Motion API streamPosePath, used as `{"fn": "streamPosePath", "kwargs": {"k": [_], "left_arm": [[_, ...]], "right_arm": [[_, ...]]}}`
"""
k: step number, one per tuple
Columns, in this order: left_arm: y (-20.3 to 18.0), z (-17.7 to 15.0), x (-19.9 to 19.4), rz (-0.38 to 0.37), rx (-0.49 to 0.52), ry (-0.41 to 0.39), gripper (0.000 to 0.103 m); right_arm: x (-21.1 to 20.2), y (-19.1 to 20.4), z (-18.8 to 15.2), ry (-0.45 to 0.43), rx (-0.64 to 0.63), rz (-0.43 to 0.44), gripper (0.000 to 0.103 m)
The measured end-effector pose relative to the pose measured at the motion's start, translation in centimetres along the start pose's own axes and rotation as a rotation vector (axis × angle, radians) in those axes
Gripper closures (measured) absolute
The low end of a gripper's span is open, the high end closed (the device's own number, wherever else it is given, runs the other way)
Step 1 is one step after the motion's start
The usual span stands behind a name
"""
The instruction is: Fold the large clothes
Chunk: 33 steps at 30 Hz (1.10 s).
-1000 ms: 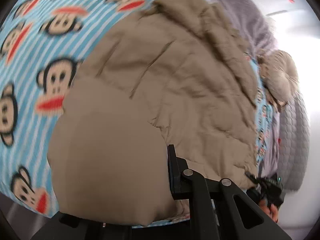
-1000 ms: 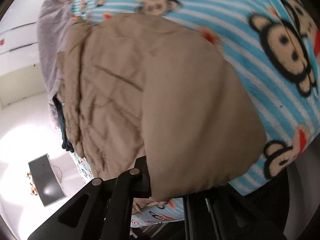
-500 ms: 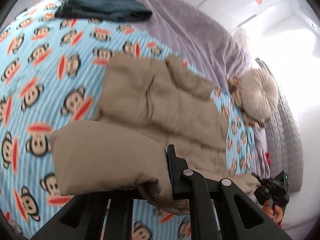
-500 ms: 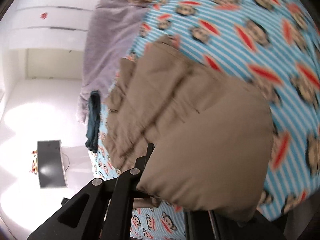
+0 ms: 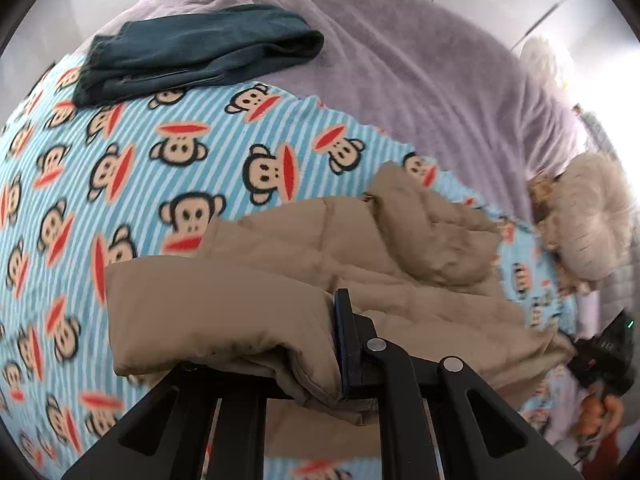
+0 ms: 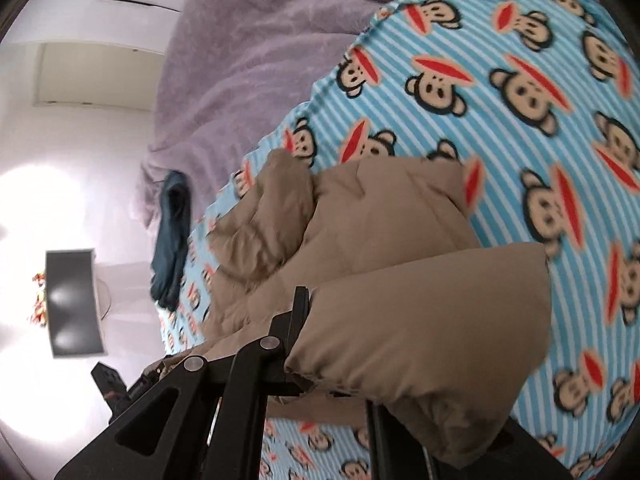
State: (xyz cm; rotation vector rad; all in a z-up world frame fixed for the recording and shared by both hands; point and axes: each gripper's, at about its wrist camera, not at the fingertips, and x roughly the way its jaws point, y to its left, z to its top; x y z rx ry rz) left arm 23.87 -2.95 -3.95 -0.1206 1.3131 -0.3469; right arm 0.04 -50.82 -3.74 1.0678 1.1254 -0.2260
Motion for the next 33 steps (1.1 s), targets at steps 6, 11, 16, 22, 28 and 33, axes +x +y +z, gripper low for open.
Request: {"fn": "streamPosePath", "kwargs": {"k": [6, 11, 16, 22, 28, 33], "left_arm": [[-0.5, 1.1, 6.9, 0.099, 0.079, 0.022, 0.088], [0.1, 1.6, 9.6, 0.091, 0.071, 0.015, 0.085], [-0.2, 1.4, 9.4, 0.081, 0.117, -0.007, 0.076], [-0.2, 0.1, 4.3, 0.052, 0.135, -0.143, 0.012], [-1.2, 0.1, 3.5, 0.058, 0.193, -0.169, 0.04], [-4.6, -0.8, 6.5, -0.001, 0.305, -0.099, 0.063]], "right_arm": [[6.2, -1.1, 2.9, 0.013, -0.012, -0.126, 0.096], [9.8, -3.1, 4.0, 0.009, 0.013, -0.114, 0.095], [10.7, -3.4, 4.6, 0.012, 0.006, -0.097, 0.09], [6.8, -1.3, 3.7, -0.065, -0.108, -0.063, 0.026], [4.7, 1.0, 0.7, -0.08, -0.257, -0.076, 0.072], [8.6, 3.3, -1.5, 0.015, -0.443, -0.122, 0.08]]}}
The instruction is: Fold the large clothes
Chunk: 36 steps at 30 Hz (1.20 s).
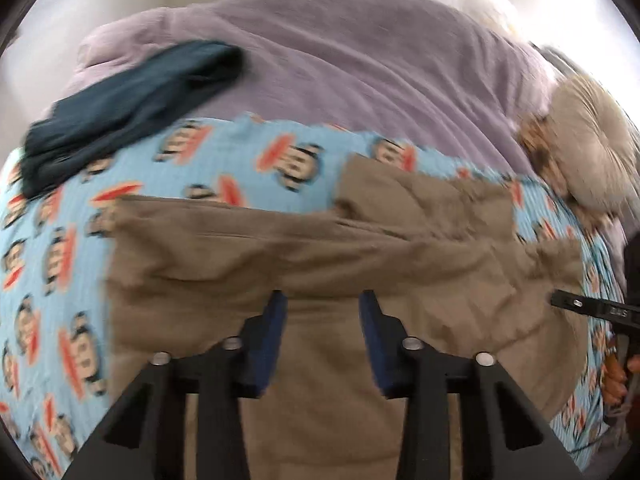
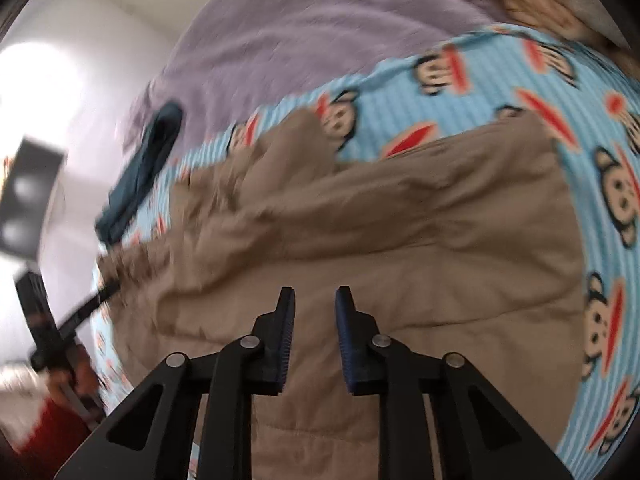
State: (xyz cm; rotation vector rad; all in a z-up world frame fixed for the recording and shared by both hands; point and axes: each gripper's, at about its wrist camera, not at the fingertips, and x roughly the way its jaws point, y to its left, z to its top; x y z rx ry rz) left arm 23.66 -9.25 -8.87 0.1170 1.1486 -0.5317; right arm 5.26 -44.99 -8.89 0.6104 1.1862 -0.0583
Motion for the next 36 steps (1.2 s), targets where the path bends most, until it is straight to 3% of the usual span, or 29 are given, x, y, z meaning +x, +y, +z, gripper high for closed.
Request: {"fn": "streamPosePath", "kwargs": {"k": [2, 4, 6, 10, 17, 22, 25, 30, 36], "left_arm": [[-2.4, -0.1, 1.2, 0.021, 0.082, -0.017, 0.063], [-4.1, -0.2, 3.2, 0.134, 0.174, -0.052, 0.063], [-3.8, -0.1, 5.4, 0.192, 0.184, -0.042, 0.063], [-1.3, 0.8, 7.9, 0.146, 0.056, -0.034, 0.063], [-1.3, 1.4, 8.1, 0.14, 0.064, -0.01, 0.063], [2.8, 0.7, 5.1, 0.211, 0.039, -0.055, 0.063], [6.1, 0.1, 5.9, 0.217, -0.022, -0.054, 0.063], [6.2, 0.4, 8.9, 0.231, -0.051, -0.082, 0.062], [6.6, 0.5, 9.6, 0.212, -0.071, -0.093, 0.062]], "right_arm": [[1.2, 1.2, -0.1, 0.025, -0.06, 0.003, 0.08], [2.9, 2.0, -0.1, 0.043, -0.12, -0.025, 0.081], [4.3, 2.1, 0.1, 0.023, -0.185, -0.105, 0.084], [5.6, 0.3, 1.4, -0.02, -0.158, -0.11, 0.092], [7.0, -1.5, 2.9, -0.022, -0.085, -0.059, 0.099], [3.6, -2.3, 3.2, -0.056, -0.162, -0.183, 0.098], [1.8, -6.4, 3.7, -0.101, -0.078, -0.238, 0.098], [3.0, -12.0, 3.9, -0.153, 0.133, -0.185, 0.099], [4.9, -12.6, 4.3, -0.204, 0.151, -0.181, 0.099]]}}
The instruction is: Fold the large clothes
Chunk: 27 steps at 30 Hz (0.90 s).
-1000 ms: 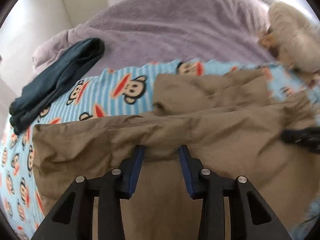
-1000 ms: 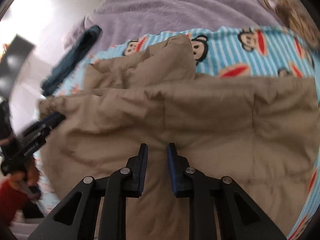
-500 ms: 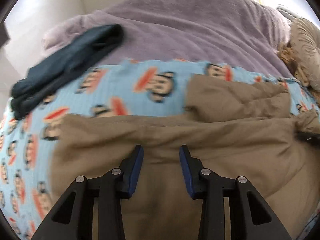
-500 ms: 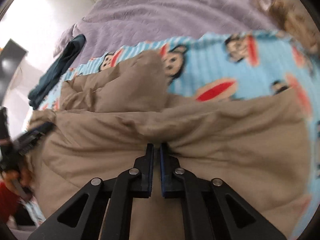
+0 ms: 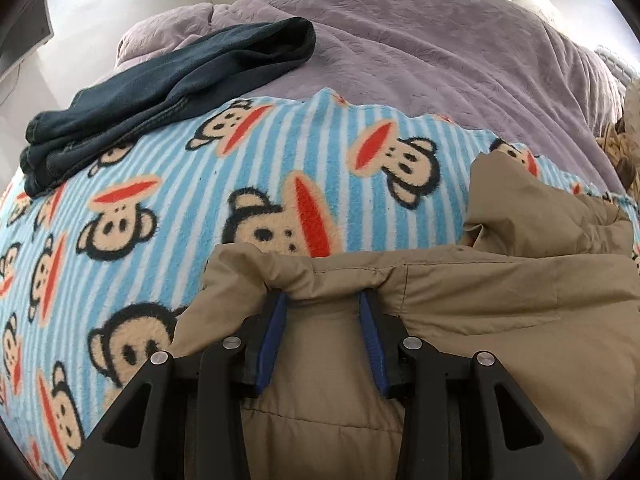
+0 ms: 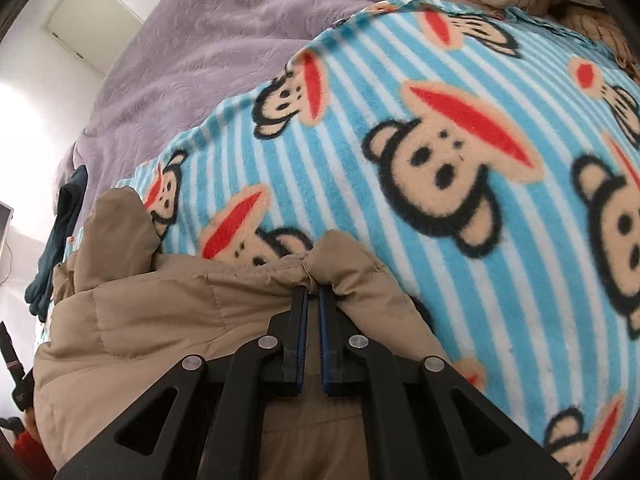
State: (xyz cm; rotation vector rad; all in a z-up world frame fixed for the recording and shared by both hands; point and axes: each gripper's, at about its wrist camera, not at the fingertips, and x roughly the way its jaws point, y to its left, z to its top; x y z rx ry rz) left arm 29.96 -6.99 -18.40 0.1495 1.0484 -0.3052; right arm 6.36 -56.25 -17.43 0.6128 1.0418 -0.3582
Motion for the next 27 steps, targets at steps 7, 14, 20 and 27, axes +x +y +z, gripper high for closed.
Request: {"fn": "streamPosePath", "kwargs": {"k": [7, 14, 20, 27], "left_arm": [[0.6, 1.0, -2.1, 0.02, -0.045, 0.059, 0.062], [2.4, -0.9, -9.0, 0.089, -0.07, 0.027, 0.032], [3.1, -5.1, -11.9, 0.076, -0.112, 0.111, 0.032], [3.0, -10.4, -13.3, 0.067, -0.186, 0.176, 0.0]], "right_arm": [[-1.2, 1.8, 0.7, 0.044, 0.001, -0.081, 0.091], [-7.9, 3.4, -1.6, 0.024, -0.003, -0.061, 0.053], [-11.6, 2.8, -6.6, 0.067, 0.08, -0.018, 0.048], [-14.4, 2.4, -12.7, 0.129, 0.147, 0.025, 0.03]]}}
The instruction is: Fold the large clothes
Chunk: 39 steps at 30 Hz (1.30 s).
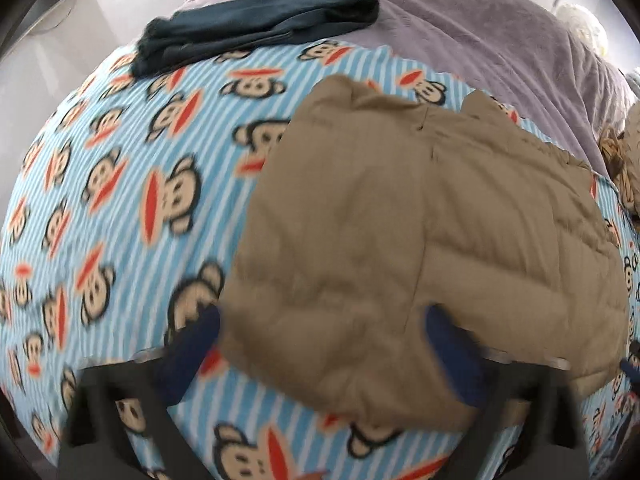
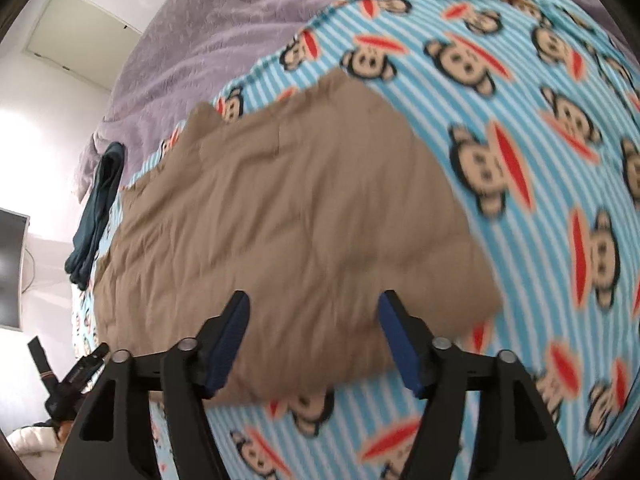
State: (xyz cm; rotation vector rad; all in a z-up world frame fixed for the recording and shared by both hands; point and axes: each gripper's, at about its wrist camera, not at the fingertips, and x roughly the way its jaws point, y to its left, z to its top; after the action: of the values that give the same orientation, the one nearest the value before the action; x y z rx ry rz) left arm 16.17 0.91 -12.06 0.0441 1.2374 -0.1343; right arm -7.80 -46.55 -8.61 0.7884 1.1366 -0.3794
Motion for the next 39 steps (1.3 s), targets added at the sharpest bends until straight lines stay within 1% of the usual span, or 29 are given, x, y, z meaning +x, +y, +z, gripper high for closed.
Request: {"fn": "streamPosePath", "kwargs": {"k": [2, 3, 4, 7, 12, 15, 17, 22, 25, 26, 28, 31, 37, 39], "left_arm": [[0.1, -1.0, -0.1, -0.017, -0.008, 0.018, 0.0], [0.2, -1.4, -0.1, -0.019, -0.014, 0.026, 0.0], [0.3, -1.9, -0.1, -0.024, -0.023, 0.035, 0.0], [0.9, -2.8, 0.0, -0.047, -0.063, 0.063, 0.0], [2.3, -4.1, 0.6, -0.119, -0.166, 0.115, 0.0], [3.1, -4.7, 1.1, -0.166, -0.223, 0.142, 0.0], [3.5, -5.0, 1.4, -0.196, -0.261, 0.151, 0.0], [4.4, -5.5, 2.5, -0.309, -0.368, 0.166, 0.0], [5.1, -5.3, 3.7, -0.379, -0.449, 0.171, 0.0], [5.2, -5.3, 4.1, -0.392, -0.47, 0.172, 0.0], [5.5, -5.1, 4.9, -0.41, -0.514, 0.175, 0.0], [5.5, -4.5, 5.6, -0.415, -0.552, 0.168, 0.0], [3.8, -3.5, 7.2, -0.44, -0.576, 0.188, 0.0], [3.9, -3.1, 7.5, -0.457, -0.585, 0.188, 0.002]], "right_arm": [[0.0, -0.2, -1.1, 0.018, 0.017, 0.01, 0.03], [0.0, -0.4, -1.7, 0.028, 0.027, 0.016, 0.027], [0.0, -0.5, -2.2, 0.035, 0.035, 0.02, 0.02], [0.3, -0.7, -3.1, 0.053, 0.056, 0.034, 0.02], [1.3, -1.2, -3.9, 0.09, 0.12, 0.098, 0.018], [2.0, -1.9, -4.3, 0.101, 0.189, 0.158, 0.0], [2.5, -2.7, -4.6, 0.094, 0.249, 0.209, 0.0], [3.8, -4.1, -4.7, 0.116, 0.362, 0.277, 0.0], [4.6, -4.5, -4.6, 0.129, 0.401, 0.313, 0.0], [5.0, -4.7, -4.5, 0.137, 0.411, 0.328, 0.0], [5.7, -4.9, -4.5, 0.147, 0.43, 0.347, 0.0], [6.6, -4.8, -4.7, 0.154, 0.454, 0.383, 0.0], [8.9, -4.2, -4.0, 0.146, 0.495, 0.45, 0.0], [9.6, -4.0, -3.5, 0.143, 0.527, 0.466, 0.0]]}}
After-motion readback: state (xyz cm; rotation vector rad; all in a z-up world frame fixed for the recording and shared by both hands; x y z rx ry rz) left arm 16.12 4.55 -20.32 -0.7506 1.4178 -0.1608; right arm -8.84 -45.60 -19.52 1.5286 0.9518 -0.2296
